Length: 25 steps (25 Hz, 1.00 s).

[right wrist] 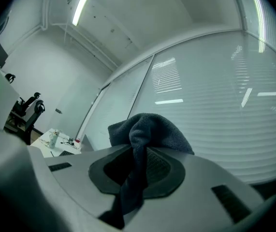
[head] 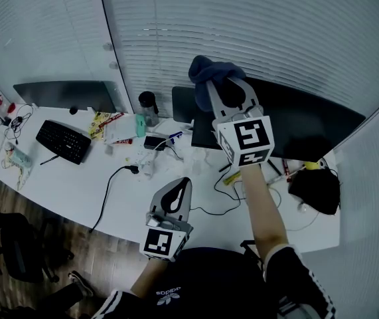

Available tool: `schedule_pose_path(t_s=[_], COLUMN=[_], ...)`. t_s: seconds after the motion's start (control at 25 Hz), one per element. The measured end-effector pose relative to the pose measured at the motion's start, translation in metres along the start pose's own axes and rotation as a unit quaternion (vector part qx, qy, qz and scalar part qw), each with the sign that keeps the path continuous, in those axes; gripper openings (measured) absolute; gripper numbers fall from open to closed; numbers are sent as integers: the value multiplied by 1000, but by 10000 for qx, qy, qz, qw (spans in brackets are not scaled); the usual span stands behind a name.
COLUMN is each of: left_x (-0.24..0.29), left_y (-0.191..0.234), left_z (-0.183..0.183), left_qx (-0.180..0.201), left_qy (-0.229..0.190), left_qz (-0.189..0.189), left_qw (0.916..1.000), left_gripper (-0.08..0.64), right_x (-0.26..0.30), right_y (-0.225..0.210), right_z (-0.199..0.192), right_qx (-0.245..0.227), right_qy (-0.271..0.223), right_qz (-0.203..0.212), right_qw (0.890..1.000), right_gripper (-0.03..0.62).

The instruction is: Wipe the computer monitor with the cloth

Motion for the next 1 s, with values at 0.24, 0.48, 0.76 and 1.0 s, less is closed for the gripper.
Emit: schedule_pose_path(t_s=[0.24, 0.48, 0.76, 1.0], left_x=[0, 1, 6, 8], left_y=[7, 14, 15, 12], left_z=[-4, -6, -8, -10], left_qx=[-87, -111, -117, -91], left_qy=[4, 50, 60, 97], left_qz=[37, 50, 23, -20], left_qw=[10000, 9999, 9999, 9999], left_gripper=[6, 5, 5, 5], right_x=[20, 23, 16, 6], right_y=[7, 7, 3, -9], right_z=[-21, -23, -24, -26], right_qx=[-86, -246, -330, -420], right_qy=[204, 158, 205, 206], right_qz=[47, -22, -121, -237], right_qw=[9997, 9996, 9992, 9986], right_gripper=[48, 48, 48, 48])
Point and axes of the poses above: the fingertips, and each gripper's own axes: x forward along the fingers, y to its left, z out of its top, the point moved 10 cm from there along -x, backward along the fingers, and after that the axes turned 4 degrees about -x, right-handed, at the moved point
